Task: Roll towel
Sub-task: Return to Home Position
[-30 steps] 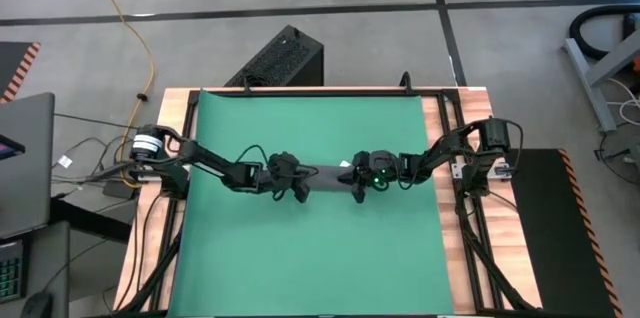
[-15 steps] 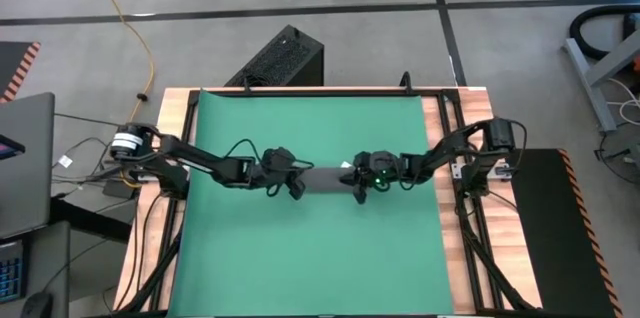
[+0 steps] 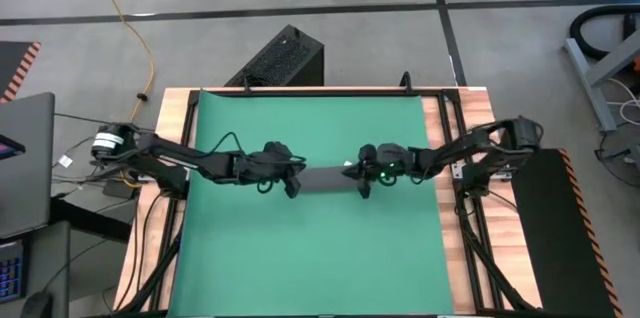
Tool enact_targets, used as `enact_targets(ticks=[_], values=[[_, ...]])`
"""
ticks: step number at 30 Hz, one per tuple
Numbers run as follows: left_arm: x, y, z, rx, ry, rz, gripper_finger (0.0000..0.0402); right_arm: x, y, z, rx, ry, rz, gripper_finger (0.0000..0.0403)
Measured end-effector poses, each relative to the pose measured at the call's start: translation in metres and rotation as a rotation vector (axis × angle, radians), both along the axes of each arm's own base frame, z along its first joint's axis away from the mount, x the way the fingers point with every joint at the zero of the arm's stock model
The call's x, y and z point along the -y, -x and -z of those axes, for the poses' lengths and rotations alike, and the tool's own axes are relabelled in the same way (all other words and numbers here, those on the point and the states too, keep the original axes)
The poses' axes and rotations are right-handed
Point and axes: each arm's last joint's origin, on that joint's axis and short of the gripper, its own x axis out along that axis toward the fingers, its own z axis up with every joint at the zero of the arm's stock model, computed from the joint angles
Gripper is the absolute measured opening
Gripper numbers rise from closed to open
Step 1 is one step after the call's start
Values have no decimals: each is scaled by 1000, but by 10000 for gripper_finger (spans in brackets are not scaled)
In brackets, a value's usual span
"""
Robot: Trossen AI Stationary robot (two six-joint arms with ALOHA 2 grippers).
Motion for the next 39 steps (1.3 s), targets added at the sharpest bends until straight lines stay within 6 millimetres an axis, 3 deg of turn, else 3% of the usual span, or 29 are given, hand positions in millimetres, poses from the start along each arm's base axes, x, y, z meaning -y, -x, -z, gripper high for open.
enact_targets(ticks=[6,11,14,18,23,28,33,39], values=[[2,11,-41,191,-2,107,0,-1,14,-57,236,65,-118,21],[4,38,-82,332,-44,204,0,0,47,-107,409,82,-224,24],[3,56,-87,335,-92,212,0,-1,70,-124,424,141,-223,25],[-3,81,-69,329,-84,159,0,-1,102,-136,406,212,-174,24],[-8,107,-40,407,-13,111,0,-3,137,-143,391,260,-72,21],[-7,118,-25,452,-2,115,0,-7,161,-135,303,281,-35,22],[-6,123,-20,467,8,158,0,-10,176,-112,376,232,-1,22],[-4,124,-15,465,59,186,0,-11,181,-64,476,73,38,22]])
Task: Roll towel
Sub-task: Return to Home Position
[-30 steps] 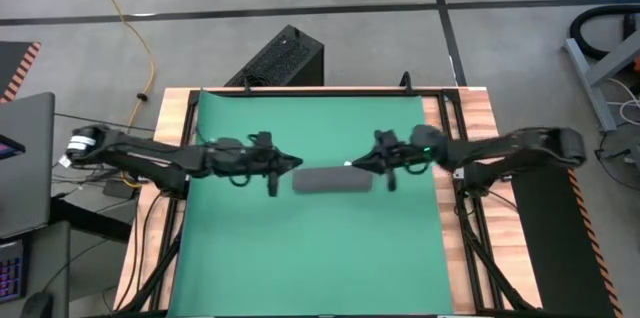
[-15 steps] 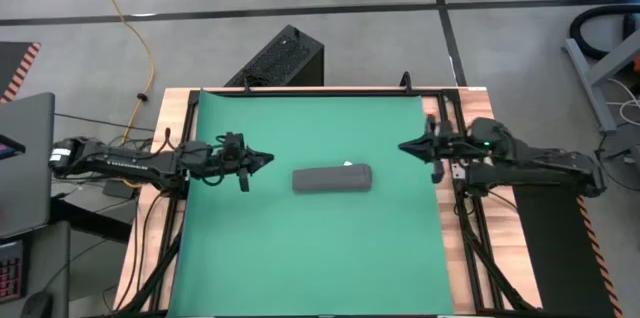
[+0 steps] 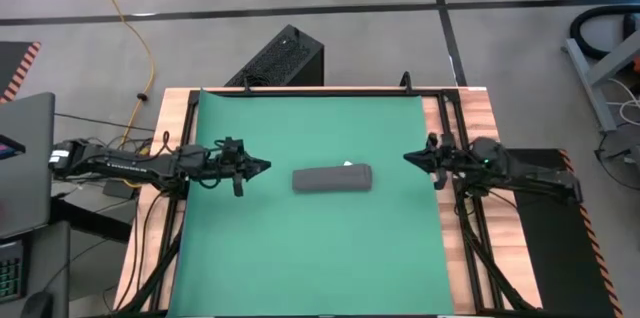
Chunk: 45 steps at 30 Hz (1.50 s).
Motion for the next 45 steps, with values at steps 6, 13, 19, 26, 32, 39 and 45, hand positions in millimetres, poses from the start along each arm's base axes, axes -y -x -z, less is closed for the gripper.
enact_targets(ticks=[6,13,19,26,32,39,45], values=[[2,6,16,2,3,1,0,-2,-9,20,-82,-19,-5,22],[4,18,35,65,50,-32,0,0,-8,25,-89,35,84,22],[6,19,38,19,-7,-47,0,1,-8,27,-64,60,102,22],[5,19,39,5,-47,-81,0,1,-9,28,-57,110,97,22],[7,22,14,182,86,-8,0,1,-9,28,-38,96,104,22],[7,45,-1,182,9,-56,0,1,-8,27,-29,61,104,22],[5,67,11,82,-57,-125,0,1,-8,27,-31,69,105,22]])
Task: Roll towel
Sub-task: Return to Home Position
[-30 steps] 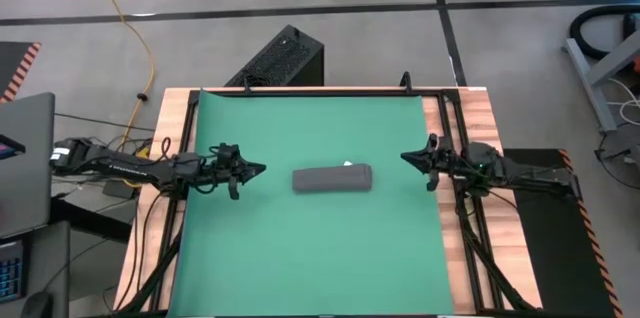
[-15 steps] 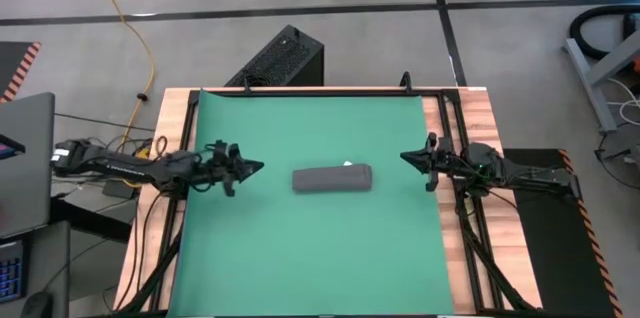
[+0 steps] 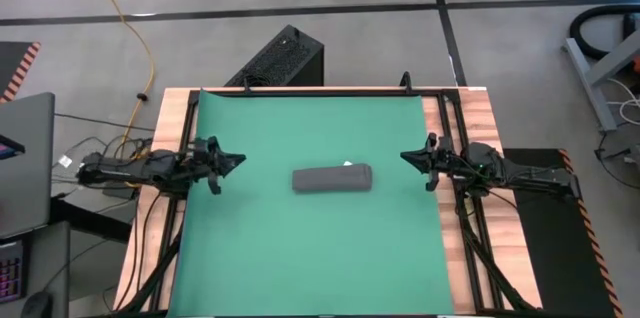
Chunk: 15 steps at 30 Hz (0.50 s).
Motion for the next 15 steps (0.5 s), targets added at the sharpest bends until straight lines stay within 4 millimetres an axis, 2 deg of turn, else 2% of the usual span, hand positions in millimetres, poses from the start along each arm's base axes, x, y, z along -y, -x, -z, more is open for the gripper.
enact_targets(ticks=[3,7,10,15], values=[[2,-1,8,-87,-46,33,0,0,0,0,-7,25,-3,22],[8,-6,20,-107,-22,164,0,-1,-1,2,-11,44,-14,22],[13,-6,21,-82,-36,267,0,0,-1,3,-28,78,-15,22],[13,-6,20,-82,-69,267,0,0,-1,3,-33,99,0,22]])
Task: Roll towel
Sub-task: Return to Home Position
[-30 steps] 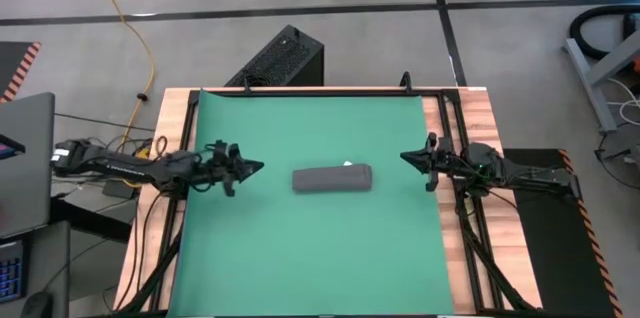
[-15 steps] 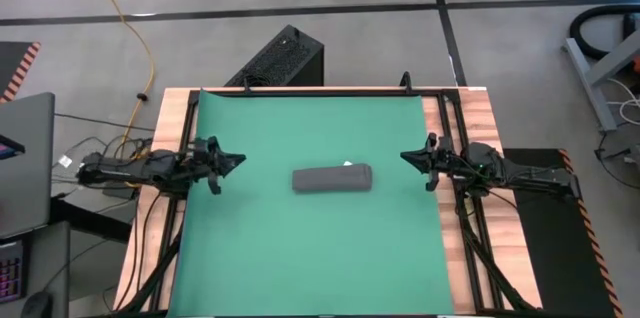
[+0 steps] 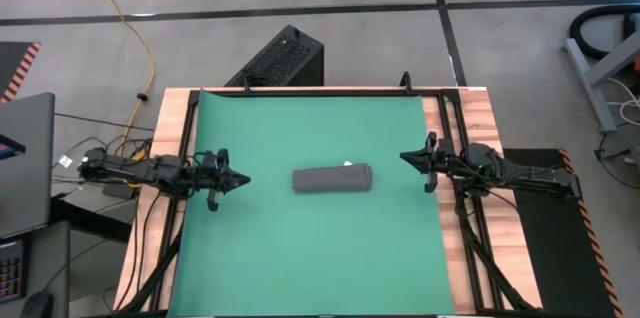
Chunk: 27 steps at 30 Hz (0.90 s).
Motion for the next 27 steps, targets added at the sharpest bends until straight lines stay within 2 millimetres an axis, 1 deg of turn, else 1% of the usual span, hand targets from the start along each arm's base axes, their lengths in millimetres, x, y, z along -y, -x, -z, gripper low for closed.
enact_targets(ticks=[5,27], values=[[-2,0,0,-2,31,-68,0,0,0,0,0,-5,0,22],[-2,0,0,-3,36,-67,0,0,0,1,-2,-7,0,22]])
